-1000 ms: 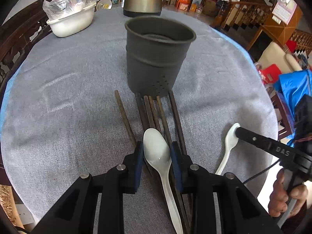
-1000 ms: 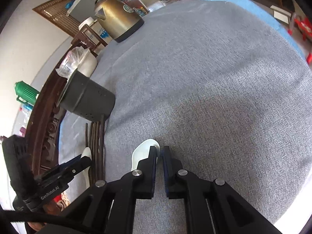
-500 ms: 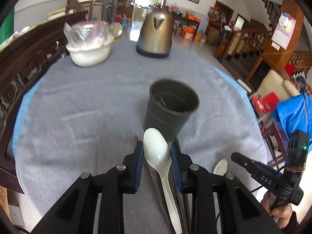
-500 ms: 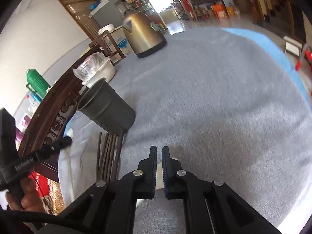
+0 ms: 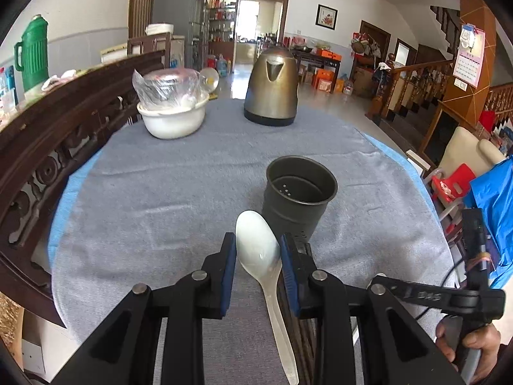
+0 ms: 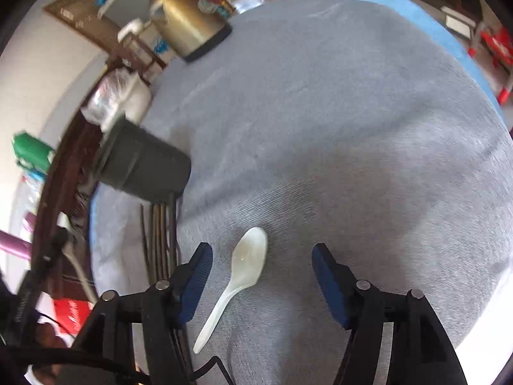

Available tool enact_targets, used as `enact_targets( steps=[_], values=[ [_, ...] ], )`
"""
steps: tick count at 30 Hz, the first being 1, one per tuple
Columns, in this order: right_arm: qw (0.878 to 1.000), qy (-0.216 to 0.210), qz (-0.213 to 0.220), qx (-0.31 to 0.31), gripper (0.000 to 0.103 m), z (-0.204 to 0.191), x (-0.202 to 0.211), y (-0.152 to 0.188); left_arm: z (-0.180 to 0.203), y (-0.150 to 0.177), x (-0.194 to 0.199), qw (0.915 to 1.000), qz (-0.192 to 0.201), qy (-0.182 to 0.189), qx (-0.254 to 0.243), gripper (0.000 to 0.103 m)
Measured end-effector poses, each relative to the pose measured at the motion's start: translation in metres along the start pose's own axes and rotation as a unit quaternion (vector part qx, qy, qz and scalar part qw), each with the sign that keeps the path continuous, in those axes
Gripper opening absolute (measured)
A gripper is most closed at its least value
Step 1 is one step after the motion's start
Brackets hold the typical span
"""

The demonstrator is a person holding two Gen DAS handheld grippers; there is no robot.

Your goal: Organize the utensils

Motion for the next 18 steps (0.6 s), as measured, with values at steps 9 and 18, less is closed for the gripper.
enact_targets(
  steps=[9, 18],
  values=[
    [0.986, 0.128, 0.001, 0.109, 0.014, -0.028, -0.017, 0.003, -0.016, -0.007, 0.013, 0.9998, 0.019, -0.004, 0.005, 0.029],
    [0.994, 0.043, 0.053, 0.087, 0.009, -0.026, 0.014, -0.009, -0.022, -0.013, 0.013, 0.9996, 0.02, 0.0, 0.02, 0.029]
  ],
)
Point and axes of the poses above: each gripper's, at about its wrist camera, not at the fingertips, and x roughly against the way its jaws point, z to its right, y to its underside, the point moved 10 cm from there along -x, roughly the way its jaws point, and after that the axes turned 7 degrees about z, right-handed, at the moved point
